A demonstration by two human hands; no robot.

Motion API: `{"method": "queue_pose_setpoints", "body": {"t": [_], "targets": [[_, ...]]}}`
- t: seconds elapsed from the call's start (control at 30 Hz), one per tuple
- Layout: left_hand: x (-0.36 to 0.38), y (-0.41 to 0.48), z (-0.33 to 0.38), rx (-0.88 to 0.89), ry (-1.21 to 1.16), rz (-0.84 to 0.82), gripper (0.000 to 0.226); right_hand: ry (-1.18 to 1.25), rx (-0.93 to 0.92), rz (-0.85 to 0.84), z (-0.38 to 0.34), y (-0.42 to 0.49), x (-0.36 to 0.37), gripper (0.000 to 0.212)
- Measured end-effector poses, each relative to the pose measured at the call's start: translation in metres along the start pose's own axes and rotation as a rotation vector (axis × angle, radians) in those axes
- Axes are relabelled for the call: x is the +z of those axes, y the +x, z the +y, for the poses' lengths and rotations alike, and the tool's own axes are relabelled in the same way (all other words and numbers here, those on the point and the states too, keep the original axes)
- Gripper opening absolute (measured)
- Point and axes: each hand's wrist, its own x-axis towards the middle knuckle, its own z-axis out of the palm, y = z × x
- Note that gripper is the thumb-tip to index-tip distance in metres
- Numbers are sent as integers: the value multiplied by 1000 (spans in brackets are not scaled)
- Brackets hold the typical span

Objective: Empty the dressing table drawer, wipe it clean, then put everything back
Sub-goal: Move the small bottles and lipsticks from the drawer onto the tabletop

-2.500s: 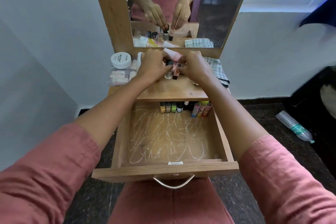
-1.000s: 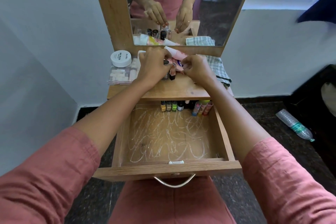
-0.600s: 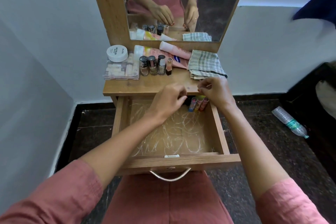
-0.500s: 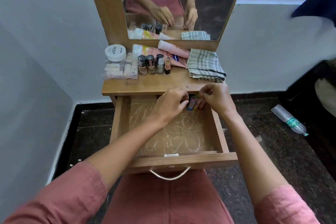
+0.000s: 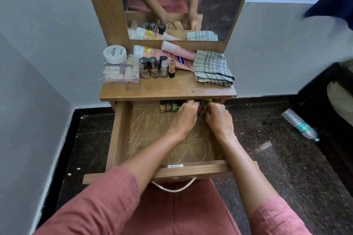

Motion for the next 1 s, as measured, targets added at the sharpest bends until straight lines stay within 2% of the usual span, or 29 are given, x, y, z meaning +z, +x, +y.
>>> {"method": "queue_pose_setpoints", "body": {"t": [0.5,1.0], "targets": [[19,13,2,-216,-154,50,25,-17,25,0,1,9,4,19],[10,5,-8,-195,-226,66,21,68,114,-47,2,13,4,24]]}}
